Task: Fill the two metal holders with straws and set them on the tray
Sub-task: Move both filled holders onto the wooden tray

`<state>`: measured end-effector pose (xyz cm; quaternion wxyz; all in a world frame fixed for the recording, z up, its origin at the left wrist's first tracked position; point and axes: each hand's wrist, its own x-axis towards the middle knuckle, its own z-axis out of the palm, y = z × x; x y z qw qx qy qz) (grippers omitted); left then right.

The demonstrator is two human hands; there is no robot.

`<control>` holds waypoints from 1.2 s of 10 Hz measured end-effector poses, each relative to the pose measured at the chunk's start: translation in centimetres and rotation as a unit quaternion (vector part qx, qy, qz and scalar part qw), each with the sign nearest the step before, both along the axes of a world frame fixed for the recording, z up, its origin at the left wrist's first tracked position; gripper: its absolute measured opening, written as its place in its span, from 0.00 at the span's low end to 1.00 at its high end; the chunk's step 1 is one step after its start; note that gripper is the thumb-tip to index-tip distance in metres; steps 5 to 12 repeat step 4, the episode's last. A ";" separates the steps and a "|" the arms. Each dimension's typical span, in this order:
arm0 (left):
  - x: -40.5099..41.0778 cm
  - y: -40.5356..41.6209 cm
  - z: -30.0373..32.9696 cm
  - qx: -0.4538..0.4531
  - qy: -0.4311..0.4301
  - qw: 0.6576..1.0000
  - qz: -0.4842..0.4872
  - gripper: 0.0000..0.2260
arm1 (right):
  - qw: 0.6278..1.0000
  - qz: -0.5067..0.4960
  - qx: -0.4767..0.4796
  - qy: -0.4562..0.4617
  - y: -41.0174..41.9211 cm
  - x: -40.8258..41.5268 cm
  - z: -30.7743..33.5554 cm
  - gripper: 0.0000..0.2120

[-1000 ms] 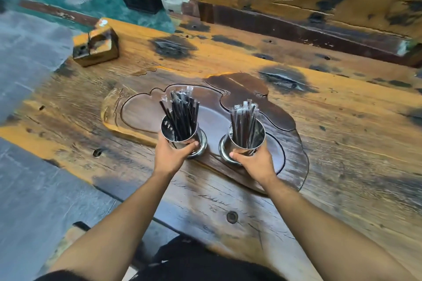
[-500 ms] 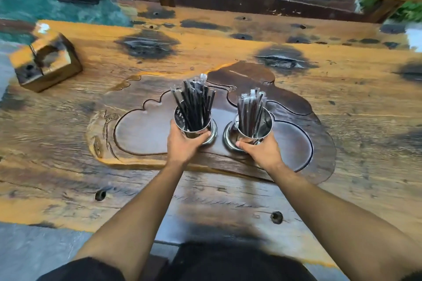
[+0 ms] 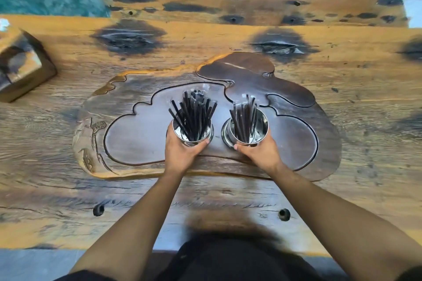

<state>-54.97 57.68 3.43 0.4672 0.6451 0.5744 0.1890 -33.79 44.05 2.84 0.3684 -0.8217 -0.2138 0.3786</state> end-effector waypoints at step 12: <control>-0.4 -0.7 0.3 -0.029 0.035 0.999 -0.010 0.59 | 0.999 0.047 -0.020 0.000 -1.7 0.2 0.1 0.39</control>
